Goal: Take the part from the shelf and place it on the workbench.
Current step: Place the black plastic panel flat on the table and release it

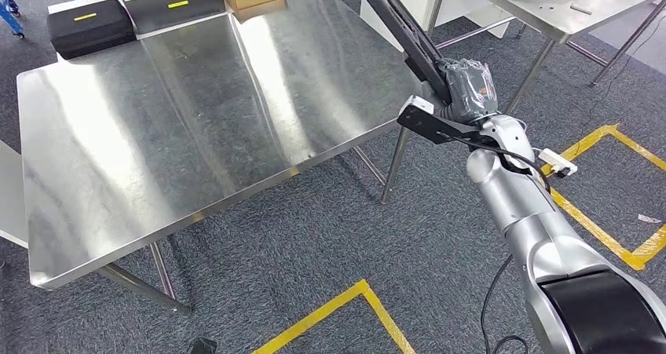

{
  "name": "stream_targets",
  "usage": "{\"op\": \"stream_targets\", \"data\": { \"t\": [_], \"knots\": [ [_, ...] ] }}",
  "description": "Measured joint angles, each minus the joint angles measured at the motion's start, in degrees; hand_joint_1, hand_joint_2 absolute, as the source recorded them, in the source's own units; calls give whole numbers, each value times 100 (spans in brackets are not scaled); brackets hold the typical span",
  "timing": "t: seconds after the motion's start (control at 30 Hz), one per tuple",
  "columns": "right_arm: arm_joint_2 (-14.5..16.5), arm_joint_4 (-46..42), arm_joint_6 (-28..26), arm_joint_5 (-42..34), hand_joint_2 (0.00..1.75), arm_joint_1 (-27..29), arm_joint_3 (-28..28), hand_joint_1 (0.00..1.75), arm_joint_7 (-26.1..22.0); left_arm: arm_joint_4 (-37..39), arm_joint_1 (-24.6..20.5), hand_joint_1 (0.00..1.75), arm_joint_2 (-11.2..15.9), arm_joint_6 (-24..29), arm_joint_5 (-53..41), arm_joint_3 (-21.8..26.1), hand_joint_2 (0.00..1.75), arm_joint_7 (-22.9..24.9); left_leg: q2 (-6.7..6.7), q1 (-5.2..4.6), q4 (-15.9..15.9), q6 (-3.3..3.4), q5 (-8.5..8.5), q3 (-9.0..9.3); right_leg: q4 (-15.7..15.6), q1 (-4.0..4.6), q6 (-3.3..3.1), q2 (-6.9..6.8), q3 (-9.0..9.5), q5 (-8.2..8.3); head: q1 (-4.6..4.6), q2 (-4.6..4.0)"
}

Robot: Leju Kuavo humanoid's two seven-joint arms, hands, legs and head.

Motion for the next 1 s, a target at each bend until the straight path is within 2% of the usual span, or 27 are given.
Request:
{"op": "stream_targets", "data": {
  "t": [0.37,0.53,1.0],
  "knots": [
    [-25,-17,-1,4,175,58,-2,175,0,0,0,0,-4,0,-67,0,175,157,-1,-10,340,-18,-20,-369,413,-6,-27,0,-410,-48,-1,0],
    [-36,-52,4,16,175,76,-2,175,3,0,-1,0,-9,-36,-81,0,175,375,-2,-15,482,-19,-32,-509,578,-8,-28,1,-566,-75,-1,0],
    [-42,-155,6,104,175,87,-2,175,82,0,-3,0,-32,-103,-125,0,175,623,-3,-16,495,-19,-22,-518,602,-9,-29,1,-582,-72,-1,0]
  ]
}}
